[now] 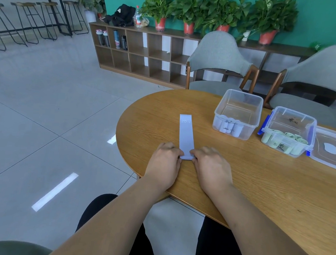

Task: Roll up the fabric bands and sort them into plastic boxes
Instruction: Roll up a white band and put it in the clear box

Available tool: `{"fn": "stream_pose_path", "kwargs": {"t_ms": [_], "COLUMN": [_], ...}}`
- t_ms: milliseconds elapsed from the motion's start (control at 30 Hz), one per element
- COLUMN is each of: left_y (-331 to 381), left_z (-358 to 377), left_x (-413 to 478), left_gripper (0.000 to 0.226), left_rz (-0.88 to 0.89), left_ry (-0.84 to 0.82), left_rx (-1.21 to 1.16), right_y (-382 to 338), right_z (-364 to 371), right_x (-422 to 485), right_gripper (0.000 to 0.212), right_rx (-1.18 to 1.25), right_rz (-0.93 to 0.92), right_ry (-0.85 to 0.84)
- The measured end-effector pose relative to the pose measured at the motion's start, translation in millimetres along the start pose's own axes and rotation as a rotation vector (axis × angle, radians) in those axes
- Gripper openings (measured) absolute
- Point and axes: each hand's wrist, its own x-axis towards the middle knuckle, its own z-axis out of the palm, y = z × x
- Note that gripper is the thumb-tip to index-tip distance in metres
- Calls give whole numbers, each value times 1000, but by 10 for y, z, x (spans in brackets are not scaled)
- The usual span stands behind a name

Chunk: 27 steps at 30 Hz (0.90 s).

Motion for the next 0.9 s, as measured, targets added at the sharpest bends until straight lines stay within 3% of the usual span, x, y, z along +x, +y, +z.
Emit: {"fn": "stream_pose_path", "kwargs": {"t_ms": [167,400,900], "left_y": [4,13,-6], "left_z": [-3,-27,-32], "left_x": [12,55,204], "left_gripper": [27,17,25], "left_rz": [-28,-66,-117], "left_ry": [-9,-19,-61], "left_rx": [-33,-62,-21], "right_y": [17,2,15], "right_z": [-69,-49,-93], "right_x": [15,16,171], "right_gripper": [9,15,29], "right_rx": [80,91,72], "right_rz": [21,40,87], "right_ry": [18,34,-118]}}
